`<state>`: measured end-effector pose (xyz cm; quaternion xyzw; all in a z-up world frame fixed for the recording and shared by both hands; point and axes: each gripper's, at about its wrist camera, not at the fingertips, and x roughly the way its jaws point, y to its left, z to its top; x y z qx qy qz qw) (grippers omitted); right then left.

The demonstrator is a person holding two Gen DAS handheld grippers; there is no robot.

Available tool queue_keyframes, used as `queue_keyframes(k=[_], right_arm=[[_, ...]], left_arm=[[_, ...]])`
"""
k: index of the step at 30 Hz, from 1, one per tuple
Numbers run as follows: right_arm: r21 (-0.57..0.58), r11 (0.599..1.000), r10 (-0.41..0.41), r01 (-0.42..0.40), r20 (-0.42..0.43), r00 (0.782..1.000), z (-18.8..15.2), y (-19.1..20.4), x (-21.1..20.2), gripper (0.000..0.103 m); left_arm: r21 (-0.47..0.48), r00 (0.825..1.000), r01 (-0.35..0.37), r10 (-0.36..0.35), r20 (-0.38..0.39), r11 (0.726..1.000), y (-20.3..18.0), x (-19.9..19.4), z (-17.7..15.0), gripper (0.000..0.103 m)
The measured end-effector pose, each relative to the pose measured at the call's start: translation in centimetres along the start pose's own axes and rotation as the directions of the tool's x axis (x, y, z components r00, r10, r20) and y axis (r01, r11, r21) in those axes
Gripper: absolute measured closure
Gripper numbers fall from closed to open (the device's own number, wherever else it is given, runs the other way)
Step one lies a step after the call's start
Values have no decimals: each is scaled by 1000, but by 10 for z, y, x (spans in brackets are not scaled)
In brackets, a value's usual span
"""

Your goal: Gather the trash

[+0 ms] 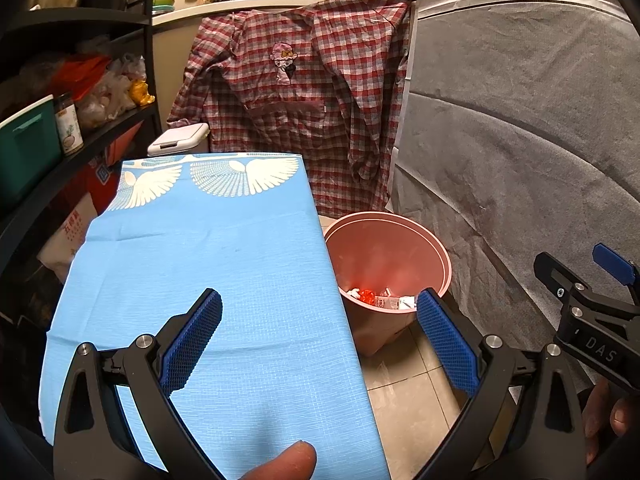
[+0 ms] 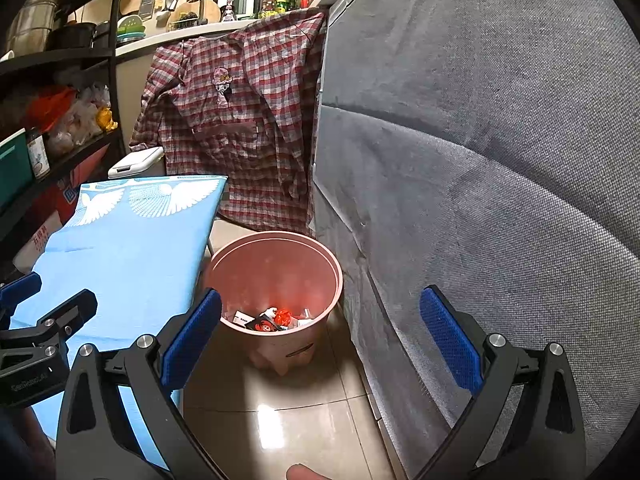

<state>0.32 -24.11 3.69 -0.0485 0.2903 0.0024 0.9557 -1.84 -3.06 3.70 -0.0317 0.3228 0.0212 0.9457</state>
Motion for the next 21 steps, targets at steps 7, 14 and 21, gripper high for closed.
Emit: queue_keyframes(k=[7,14,21], right_arm=[[0,1000,-2,2,0,1000,-1,-1,-1,5],[-1,1000,-2,2,0,1000,0,-1,0,5],[1,1000,-1,1,0,1000,1,-2,1,5]], left_arm=[[-4,1000,-1,1,3,1000,-1,0,0,8],[-3,1000,-3,3,4,1000,-3,0,0,8],[-1,1000,-2,2,5,1000,-4,0,0,8]])
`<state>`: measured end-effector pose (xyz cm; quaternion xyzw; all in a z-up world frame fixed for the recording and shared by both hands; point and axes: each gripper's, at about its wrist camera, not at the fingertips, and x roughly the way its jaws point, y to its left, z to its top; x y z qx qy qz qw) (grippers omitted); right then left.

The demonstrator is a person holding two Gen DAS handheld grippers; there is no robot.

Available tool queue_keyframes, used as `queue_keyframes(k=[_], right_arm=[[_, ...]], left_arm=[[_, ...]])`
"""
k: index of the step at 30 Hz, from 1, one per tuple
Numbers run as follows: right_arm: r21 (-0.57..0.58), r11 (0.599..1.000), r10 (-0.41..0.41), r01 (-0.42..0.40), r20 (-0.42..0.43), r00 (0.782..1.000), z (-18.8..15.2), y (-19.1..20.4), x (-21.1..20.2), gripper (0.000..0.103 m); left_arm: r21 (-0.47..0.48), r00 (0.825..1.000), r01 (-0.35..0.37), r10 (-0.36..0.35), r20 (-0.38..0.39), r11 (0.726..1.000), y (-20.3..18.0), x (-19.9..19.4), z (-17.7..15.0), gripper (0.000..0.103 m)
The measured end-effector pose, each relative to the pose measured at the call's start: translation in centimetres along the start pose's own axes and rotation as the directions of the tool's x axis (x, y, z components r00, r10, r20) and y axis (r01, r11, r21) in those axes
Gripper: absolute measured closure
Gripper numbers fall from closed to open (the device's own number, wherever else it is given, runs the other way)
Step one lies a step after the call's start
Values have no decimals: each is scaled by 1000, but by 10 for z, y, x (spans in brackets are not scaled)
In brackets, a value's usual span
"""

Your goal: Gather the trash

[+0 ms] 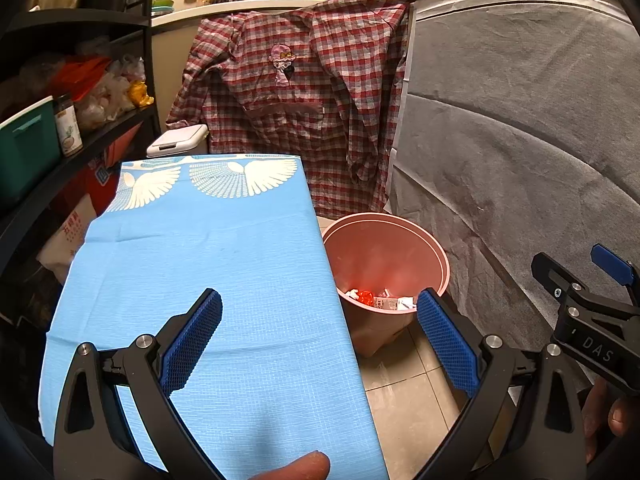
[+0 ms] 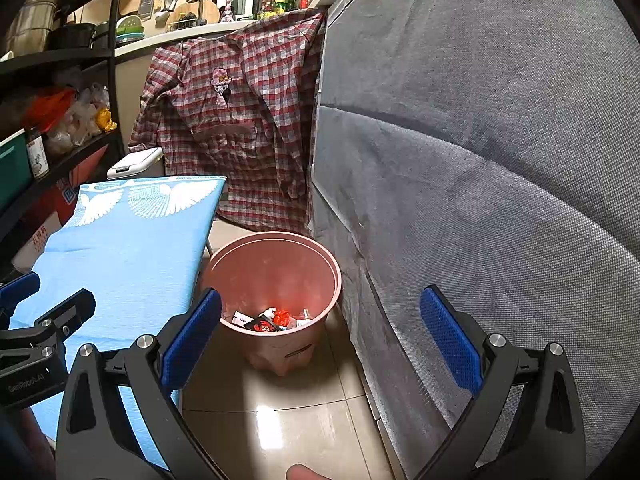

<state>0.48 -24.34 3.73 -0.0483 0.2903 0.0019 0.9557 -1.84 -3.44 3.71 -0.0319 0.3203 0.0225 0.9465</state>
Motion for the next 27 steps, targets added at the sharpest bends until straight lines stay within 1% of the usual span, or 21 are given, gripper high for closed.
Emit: queue_keyframes(k=[27], right_arm=[[-1,1000,-1,1,0,1000,-1,0,0,5]], left_arm=[[-10,1000,6,-6,5,1000,-3,-1,0,8]])
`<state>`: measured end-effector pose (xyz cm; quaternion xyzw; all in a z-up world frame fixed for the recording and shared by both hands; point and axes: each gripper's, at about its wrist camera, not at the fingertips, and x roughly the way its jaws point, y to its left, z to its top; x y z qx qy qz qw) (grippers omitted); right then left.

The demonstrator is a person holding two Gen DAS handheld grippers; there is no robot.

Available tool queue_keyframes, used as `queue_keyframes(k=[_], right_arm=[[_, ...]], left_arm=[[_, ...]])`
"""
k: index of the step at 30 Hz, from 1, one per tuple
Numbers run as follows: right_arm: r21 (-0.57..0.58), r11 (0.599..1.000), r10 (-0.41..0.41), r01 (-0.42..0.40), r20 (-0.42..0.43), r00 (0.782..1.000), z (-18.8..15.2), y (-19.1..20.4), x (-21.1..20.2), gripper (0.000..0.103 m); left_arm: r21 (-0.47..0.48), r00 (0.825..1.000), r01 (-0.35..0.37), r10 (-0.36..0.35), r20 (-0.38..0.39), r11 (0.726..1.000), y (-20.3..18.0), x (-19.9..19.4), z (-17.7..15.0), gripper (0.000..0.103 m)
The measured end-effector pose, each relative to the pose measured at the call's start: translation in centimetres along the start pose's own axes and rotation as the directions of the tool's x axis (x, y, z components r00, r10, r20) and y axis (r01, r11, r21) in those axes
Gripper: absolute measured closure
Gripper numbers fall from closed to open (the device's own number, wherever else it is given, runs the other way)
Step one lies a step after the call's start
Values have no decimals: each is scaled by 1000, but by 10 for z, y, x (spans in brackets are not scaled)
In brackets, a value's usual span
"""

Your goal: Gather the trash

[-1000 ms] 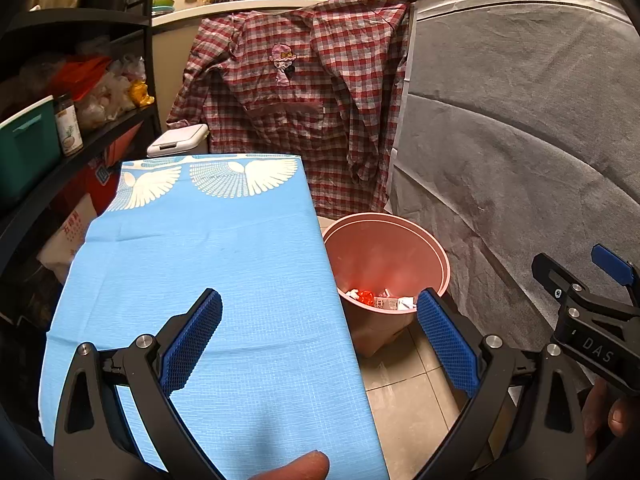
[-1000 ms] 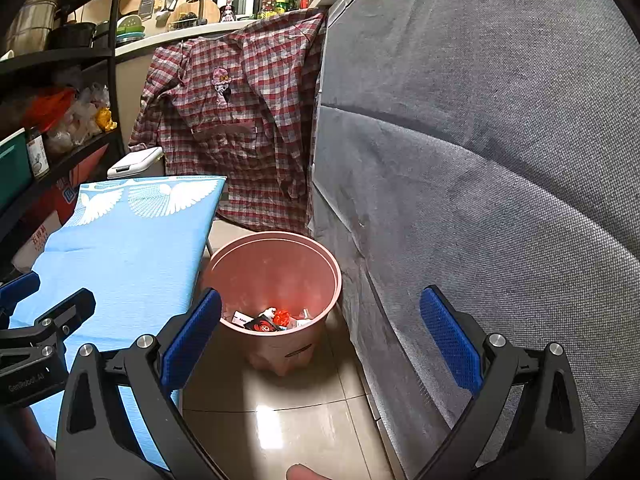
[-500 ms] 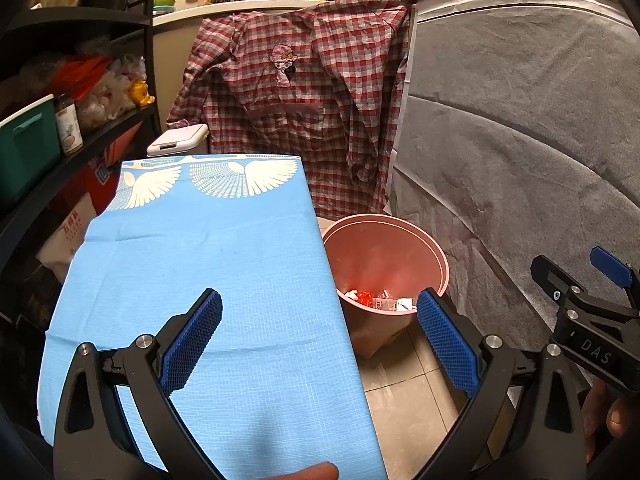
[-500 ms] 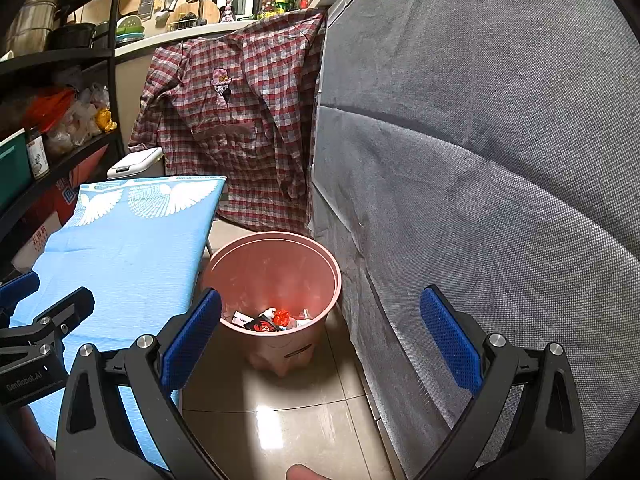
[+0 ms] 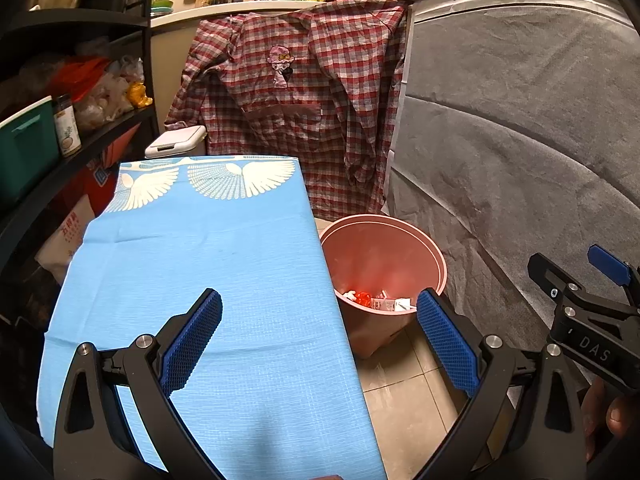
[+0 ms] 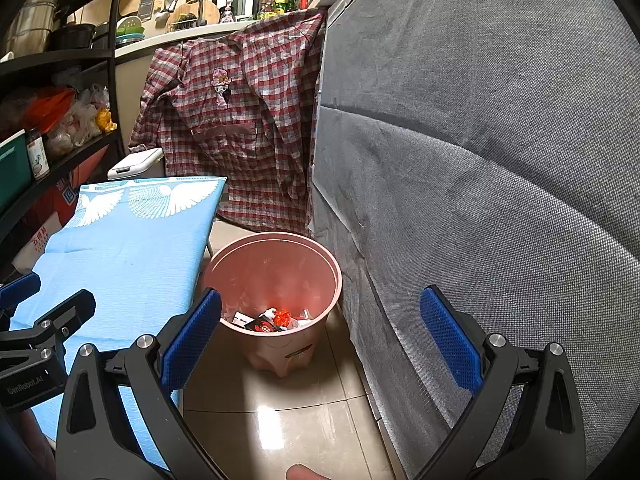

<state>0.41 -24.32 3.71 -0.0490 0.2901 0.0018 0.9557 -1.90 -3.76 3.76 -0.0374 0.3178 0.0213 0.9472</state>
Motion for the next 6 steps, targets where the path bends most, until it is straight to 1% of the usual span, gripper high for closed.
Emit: queue_keyframes(k=[6], right_arm=[[3,1000,0,0,0,1000,0,0,-1,5]], left_arm=[[-15,1000,1,-1,-13,1000,3,2,0,8]])
